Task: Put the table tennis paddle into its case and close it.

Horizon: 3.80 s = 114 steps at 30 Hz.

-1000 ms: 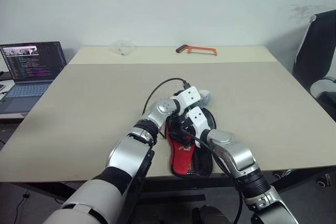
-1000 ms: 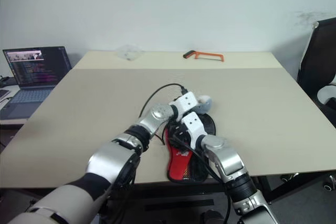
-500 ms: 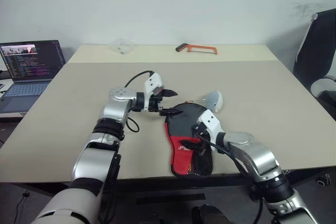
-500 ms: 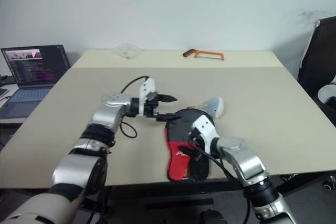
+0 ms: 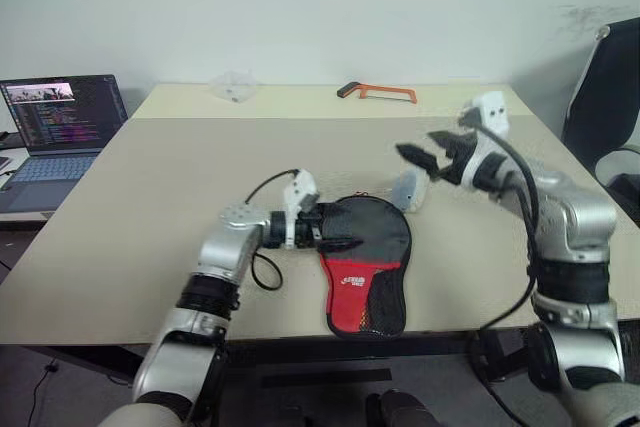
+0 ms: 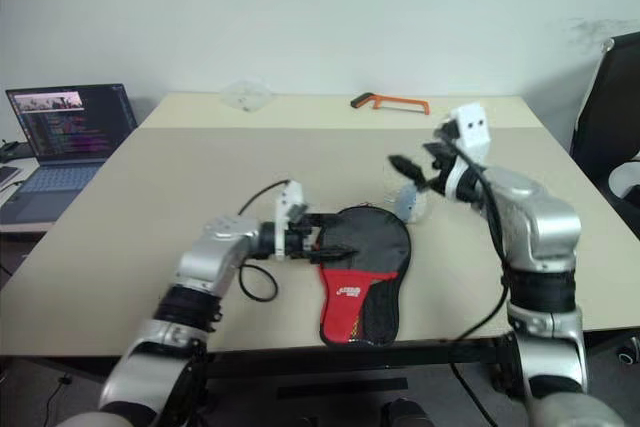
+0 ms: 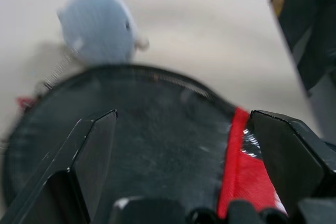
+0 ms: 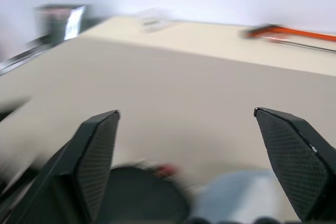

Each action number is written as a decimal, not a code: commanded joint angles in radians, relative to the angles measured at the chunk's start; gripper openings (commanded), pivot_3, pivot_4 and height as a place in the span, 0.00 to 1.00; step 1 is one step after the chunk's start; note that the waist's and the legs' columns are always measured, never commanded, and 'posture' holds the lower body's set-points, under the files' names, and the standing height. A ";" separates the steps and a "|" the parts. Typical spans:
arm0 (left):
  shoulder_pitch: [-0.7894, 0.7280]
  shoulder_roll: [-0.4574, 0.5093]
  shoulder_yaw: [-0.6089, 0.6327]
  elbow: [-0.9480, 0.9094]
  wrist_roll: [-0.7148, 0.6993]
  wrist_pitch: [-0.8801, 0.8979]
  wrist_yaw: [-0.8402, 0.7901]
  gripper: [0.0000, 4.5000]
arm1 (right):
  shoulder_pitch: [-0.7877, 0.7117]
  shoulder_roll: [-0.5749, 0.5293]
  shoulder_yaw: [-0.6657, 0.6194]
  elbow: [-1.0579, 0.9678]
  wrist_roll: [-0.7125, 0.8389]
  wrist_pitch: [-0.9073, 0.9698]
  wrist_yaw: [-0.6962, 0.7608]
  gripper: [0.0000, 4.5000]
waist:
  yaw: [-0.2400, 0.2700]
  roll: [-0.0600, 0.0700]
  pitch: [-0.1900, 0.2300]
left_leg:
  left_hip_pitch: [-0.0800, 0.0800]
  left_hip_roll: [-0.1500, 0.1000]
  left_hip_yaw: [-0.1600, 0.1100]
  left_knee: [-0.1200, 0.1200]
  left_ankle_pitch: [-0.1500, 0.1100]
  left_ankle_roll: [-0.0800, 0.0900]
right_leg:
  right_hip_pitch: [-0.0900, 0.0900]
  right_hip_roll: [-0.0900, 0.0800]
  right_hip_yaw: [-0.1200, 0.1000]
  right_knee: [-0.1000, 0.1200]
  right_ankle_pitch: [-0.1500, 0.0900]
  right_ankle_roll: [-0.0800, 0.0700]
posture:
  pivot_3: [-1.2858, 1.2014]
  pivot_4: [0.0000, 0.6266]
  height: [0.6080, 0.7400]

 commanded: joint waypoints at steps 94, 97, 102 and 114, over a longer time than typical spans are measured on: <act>0.040 -0.030 -0.288 0.108 0.171 0.066 0.272 1.00 | 0.992 -0.875 0.487 -0.990 -0.105 -0.290 0.752 0.09 | 0.037 0.009 -0.019 | 0.014 -0.001 -0.006 -0.001 -0.002 -0.002 | 0.026 0.000 -0.016 -0.017 -0.013 0.003 | 0.52 0.24 1.00; 0.040 -0.037 -0.275 0.101 0.152 0.077 0.255 1.00 | 0.982 -0.861 0.501 -0.994 -0.110 -0.277 0.740 0.08 | 0.038 0.011 -0.021 | 0.014 -0.001 -0.006 -0.002 -0.003 -0.003 | 0.026 0.000 -0.018 -0.017 -0.014 0.002 | 0.52 0.24 1.00; 0.022 -0.032 -0.194 0.031 0.041 0.102 0.163 1.00 | 0.905 -0.817 0.382 -0.906 -0.061 -0.218 0.698 0.08 | 0.036 0.009 -0.020 | 0.013 -0.001 -0.008 -0.002 -0.005 -0.006 | 0.024 0.000 -0.022 -0.017 -0.015 0.002 | 0.52 0.24 1.00; 0.020 0.299 0.016 -0.335 -0.237 0.239 -0.164 1.00 | 0.776 -0.828 0.269 -0.704 0.030 -0.279 0.836 0.74 | 0.030 0.008 0.004 | 0.000 0.001 -0.015 -0.003 -0.005 -0.006 | 0.014 0.000 -0.028 -0.016 -0.014 0.003 | 0.52 0.24 1.00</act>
